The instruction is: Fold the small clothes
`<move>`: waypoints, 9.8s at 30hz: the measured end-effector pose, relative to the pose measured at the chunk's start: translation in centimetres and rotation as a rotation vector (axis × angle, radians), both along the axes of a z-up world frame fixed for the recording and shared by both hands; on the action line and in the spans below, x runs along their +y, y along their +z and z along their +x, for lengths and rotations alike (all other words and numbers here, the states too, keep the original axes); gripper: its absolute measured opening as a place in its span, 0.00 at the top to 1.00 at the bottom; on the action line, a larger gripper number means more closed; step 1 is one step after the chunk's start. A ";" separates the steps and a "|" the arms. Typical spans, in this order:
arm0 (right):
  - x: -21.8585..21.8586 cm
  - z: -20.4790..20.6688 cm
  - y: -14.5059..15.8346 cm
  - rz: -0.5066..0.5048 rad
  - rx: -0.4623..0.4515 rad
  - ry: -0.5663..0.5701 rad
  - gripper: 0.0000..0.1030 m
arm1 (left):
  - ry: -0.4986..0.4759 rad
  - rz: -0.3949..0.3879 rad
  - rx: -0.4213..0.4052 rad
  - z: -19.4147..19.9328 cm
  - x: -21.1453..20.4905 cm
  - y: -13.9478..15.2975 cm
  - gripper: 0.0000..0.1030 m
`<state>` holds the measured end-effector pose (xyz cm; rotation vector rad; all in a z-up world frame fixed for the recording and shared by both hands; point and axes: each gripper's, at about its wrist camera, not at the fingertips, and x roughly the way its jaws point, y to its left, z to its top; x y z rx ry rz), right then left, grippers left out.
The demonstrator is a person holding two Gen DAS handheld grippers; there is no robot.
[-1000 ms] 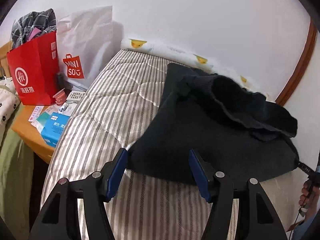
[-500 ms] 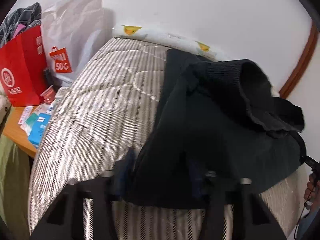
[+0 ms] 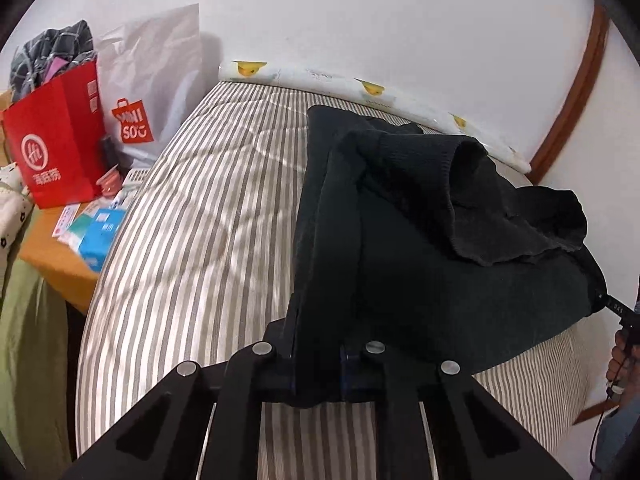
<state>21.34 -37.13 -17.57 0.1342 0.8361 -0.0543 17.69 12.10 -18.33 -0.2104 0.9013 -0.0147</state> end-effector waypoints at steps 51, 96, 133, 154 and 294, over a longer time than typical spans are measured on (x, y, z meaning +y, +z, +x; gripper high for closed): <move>4.9 13.6 -1.7 -0.073 0.091 0.170 0.47 | -0.184 0.145 0.041 11.6 -6.4 -0.5 0.63; 14.5 9.4 1.9 0.039 -0.068 0.208 0.60 | 0.028 0.057 0.002 6.9 -4.1 2.1 0.59; 14.5 -8.2 -0.5 -0.057 -0.083 0.278 0.61 | 0.166 -0.212 -0.007 -4.1 -3.3 -1.6 0.87; -1.3 -9.3 4.3 -0.113 -0.102 0.041 0.61 | -0.426 -0.039 -0.077 0.7 -29.1 4.0 0.89; 8.1 7.4 4.9 -0.016 -0.082 0.168 0.66 | -0.223 0.059 -0.032 3.8 -16.0 0.9 0.68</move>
